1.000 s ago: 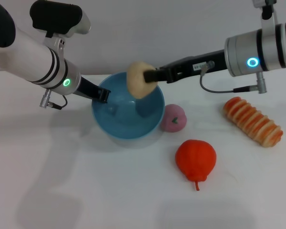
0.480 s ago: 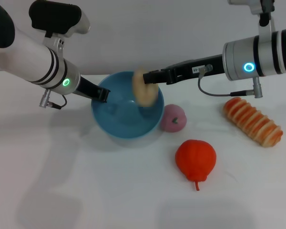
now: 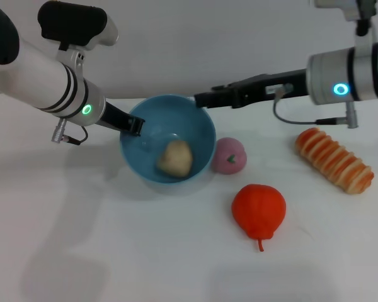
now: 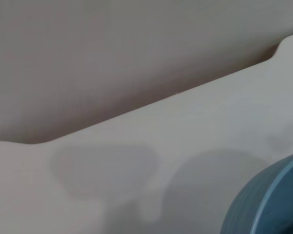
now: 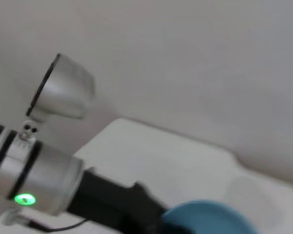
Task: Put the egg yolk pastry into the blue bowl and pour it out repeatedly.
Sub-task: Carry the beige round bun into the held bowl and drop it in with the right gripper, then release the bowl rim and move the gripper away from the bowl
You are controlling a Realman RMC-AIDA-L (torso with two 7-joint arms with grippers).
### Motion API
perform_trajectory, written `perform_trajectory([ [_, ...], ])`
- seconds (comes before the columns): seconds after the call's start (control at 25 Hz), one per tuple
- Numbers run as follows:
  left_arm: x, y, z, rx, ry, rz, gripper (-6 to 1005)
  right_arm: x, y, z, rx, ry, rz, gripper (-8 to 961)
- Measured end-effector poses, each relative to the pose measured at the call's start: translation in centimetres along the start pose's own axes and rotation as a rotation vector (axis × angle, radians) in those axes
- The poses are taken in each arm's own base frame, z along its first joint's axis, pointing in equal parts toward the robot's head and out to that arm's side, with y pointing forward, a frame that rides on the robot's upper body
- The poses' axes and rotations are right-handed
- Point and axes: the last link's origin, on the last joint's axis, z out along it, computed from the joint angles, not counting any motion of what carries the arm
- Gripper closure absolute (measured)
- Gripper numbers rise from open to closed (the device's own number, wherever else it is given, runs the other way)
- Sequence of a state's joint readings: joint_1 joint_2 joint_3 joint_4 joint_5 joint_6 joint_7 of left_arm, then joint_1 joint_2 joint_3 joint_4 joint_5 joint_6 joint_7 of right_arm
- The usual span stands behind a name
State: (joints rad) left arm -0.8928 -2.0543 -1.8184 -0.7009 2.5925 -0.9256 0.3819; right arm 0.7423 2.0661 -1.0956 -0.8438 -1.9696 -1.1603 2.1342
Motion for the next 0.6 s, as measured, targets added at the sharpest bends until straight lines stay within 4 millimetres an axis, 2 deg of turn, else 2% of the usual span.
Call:
perform_trajectory([
  [0.08, 0.0, -0.1, 0.0, 0.001, 0.003, -0.003, 1000, 0.3, -0.5, -0.5, 0.031, -0.019, -0.026, 534],
  [0.32, -0.4, -0.4, 0.2, 0.003, -0.001, -0.017, 1000, 3.2, -4.2, -3.4, 0.256, -0.09, -0.093, 445],
  [0.44, -0.4, -0.4, 0.2, 0.005, 0.002, -0.019, 1001, 4.6, -6.0, -4.6, 0.381, -0.117, -0.124, 444],
  [0.6, -0.2, -0.3, 0.2, 0.005, 0.007, -0.017, 1001, 5.7, -7.1, -5.4, 0.486, -0.192, -0.173, 444],
])
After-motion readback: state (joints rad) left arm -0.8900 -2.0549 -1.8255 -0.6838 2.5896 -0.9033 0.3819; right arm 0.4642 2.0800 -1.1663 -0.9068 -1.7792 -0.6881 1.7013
